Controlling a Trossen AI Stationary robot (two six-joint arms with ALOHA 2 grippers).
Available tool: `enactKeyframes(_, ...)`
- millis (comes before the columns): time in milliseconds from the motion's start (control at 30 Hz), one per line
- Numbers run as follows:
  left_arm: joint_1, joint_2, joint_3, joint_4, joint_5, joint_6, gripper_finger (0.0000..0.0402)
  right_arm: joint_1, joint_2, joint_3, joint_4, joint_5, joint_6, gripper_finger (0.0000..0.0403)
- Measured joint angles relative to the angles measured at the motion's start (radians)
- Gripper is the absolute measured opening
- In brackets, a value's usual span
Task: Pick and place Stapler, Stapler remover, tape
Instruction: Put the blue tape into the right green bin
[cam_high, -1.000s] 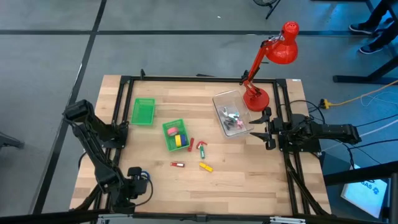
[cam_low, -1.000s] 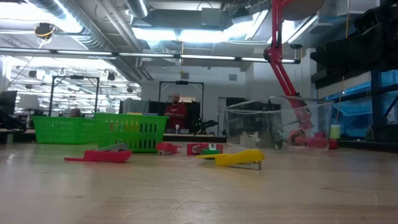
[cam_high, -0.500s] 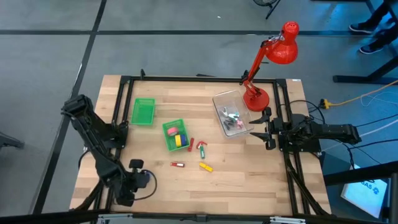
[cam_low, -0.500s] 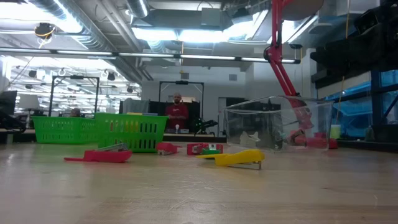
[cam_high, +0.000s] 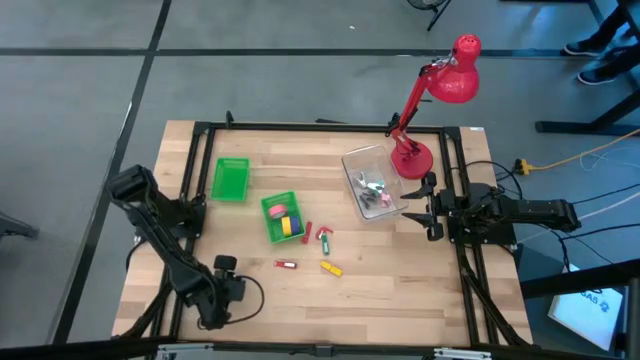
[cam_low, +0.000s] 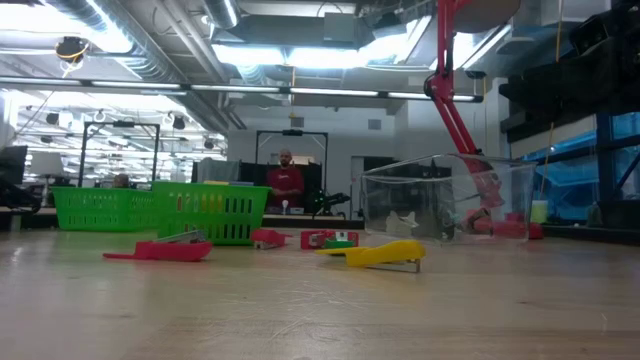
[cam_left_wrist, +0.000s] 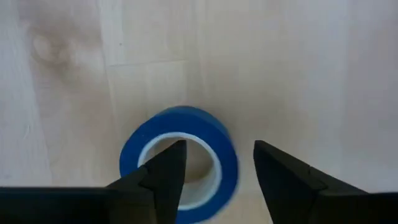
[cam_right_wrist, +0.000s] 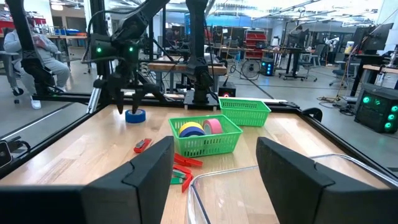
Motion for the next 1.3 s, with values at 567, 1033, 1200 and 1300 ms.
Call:
enactKeyframes(567, 0.113, 0.053, -0.001, 0.080, -0.036, -0.030, 0.0034, 0.000, 0.000, 0.000, 0.000, 0.000, 0.000, 0.0232)
enactKeyframes(1033, 0.275, -0.080, 0.091, 0.170, -0.070, 0.161, 0.0034, 0.000, 0.000, 0.000, 0.000, 0.000, 0.000, 0.0232)
enactKeyframes(1200, 0.361, -0.156, 0.117, 0.170, -0.139, 0.227, 0.0034, 0.000, 0.000, 0.000, -0.001, 0.000, 0.000, 0.0232)
enactKeyframes(1300, 0.423, -0.193, 0.118, 0.171, -0.154, 0.234, 0.0034, 0.000, 0.000, 0.000, -0.001, 0.000, 0.000, 0.0232)
